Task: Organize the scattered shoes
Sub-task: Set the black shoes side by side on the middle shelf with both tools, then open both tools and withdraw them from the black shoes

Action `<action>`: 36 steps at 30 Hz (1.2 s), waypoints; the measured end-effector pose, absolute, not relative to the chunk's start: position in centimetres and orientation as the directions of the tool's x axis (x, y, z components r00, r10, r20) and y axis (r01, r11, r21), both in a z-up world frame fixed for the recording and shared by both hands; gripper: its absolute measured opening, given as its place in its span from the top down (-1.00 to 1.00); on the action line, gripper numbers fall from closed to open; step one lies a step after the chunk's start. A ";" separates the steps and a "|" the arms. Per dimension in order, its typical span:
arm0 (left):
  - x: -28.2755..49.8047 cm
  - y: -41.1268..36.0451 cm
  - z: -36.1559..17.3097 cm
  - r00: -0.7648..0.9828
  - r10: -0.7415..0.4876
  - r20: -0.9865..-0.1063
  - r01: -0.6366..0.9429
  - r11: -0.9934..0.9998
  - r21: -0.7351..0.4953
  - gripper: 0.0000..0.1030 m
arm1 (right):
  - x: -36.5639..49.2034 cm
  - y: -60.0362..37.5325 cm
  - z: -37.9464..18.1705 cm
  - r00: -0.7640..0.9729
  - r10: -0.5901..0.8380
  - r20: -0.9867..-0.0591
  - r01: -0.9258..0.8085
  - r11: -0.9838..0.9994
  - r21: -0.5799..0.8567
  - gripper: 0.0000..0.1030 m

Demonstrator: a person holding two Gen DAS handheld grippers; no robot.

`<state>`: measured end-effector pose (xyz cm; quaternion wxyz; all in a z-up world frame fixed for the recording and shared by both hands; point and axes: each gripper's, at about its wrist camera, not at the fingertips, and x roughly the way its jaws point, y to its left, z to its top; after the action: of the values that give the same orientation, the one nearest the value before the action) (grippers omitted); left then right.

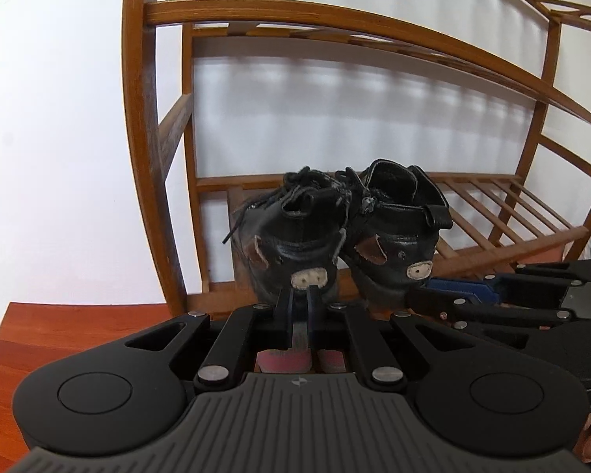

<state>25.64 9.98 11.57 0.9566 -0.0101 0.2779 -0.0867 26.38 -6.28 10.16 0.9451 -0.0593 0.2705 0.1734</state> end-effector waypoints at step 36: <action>24.9 10.4 12.1 0.765 -0.181 -0.618 0.154 0.983 -0.098 0.58 | 26.5 -7.5 10.9 0.753 0.296 -0.587 -0.305 0.948 0.087 0.36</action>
<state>24.90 10.44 12.14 0.9392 -0.0207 0.3310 -0.0893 26.45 -7.46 10.91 0.9363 -0.0069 0.3124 0.1605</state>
